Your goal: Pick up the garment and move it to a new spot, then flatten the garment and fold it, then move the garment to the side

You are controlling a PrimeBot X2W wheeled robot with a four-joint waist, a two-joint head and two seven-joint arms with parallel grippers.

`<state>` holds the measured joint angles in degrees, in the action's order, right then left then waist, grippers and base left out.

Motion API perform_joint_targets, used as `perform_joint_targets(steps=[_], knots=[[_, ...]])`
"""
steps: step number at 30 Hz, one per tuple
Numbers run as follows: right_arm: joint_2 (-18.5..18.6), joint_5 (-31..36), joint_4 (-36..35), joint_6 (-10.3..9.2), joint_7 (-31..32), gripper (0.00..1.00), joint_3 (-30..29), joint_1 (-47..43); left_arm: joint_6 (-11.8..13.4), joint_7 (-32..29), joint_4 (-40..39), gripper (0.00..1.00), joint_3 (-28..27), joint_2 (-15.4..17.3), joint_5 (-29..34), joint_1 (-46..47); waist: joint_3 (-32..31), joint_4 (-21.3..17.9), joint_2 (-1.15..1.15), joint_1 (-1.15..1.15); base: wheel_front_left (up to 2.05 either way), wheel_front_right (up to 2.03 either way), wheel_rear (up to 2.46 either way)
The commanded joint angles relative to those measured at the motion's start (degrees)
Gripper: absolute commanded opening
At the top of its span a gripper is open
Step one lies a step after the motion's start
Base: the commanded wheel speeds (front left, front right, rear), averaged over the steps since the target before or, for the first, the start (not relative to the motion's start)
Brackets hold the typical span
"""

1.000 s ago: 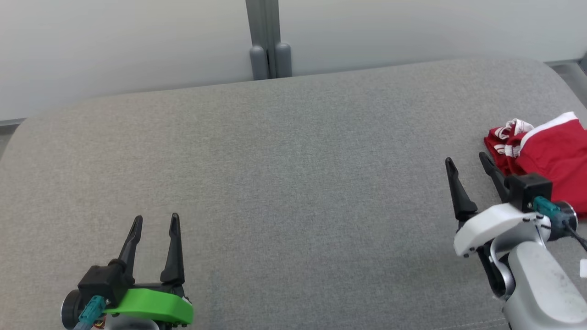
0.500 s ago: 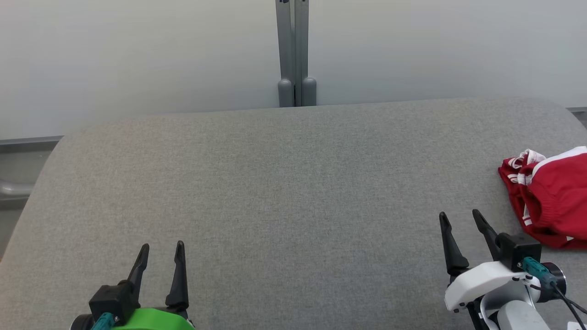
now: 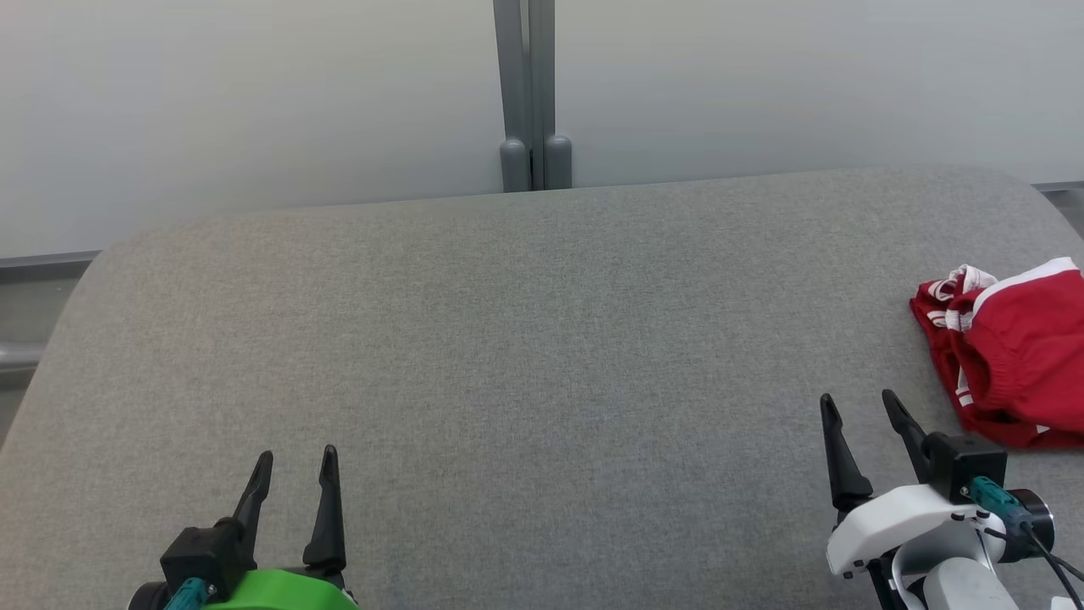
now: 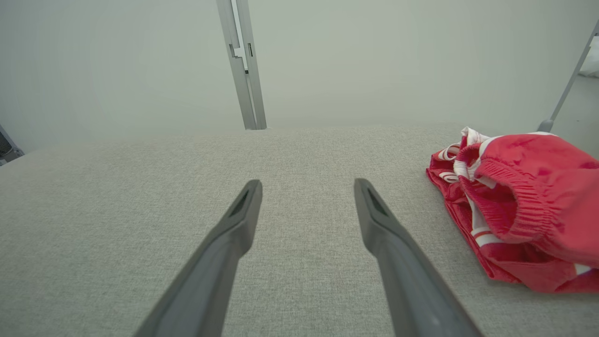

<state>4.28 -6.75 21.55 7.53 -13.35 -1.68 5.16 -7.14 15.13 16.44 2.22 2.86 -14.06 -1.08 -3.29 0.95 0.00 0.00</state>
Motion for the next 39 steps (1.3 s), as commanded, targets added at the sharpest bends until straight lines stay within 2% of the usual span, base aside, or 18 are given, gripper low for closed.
perform_joint_targets(steps=[1, 17, 18, 23, 39], knots=[[-0.1, 0.3, -0.4, -0.07, -0.1, 1.0, 0.2, 0.7, -0.3, 0.0, 0.1, 1.0, -0.2, 0.1, -0.3, 0.5, 0.1, 0.0, 0.0, 0.0, 0.0, 0.0, 0.0], [-0.6, -0.6, 0.7, -0.07, 0.1, 1.0, 0.2, 0.4, -0.2, 0.0, -0.7, 1.0, -0.4, 0.1, 0.1, 0.5, -0.2, 0.1, 0.0, 0.0, 0.0, 0.0, 0.0], [-0.6, -0.5, 0.6, 0.0, 0.1, 0.0, 0.3, 0.8, 0.0, 0.0, -0.5, 0.0, -0.3, 0.0, 0.0, 0.1, -0.2, 0.1, 0.0, 0.0, 0.0, 0.0, 0.0], [-1.1, -1.0, 2.7, 0.0, 0.4, 0.0, 0.1, -0.9, 0.0, -0.2, 1.7, 0.0, -0.3, -0.2, -0.6, -0.9, -0.2, 0.1, 0.0, 0.0, 0.0, 0.0, 0.0], [-1.2, -18.6, 0.5, -0.01, 4.5, 0.0, -1.0, -0.4, -0.1, -4.7, 0.8, 0.0, -2.0, -0.2, -16.7, 1.0, 0.2, 0.0, 0.0, 0.0, 0.0, 0.0, 0.0]])
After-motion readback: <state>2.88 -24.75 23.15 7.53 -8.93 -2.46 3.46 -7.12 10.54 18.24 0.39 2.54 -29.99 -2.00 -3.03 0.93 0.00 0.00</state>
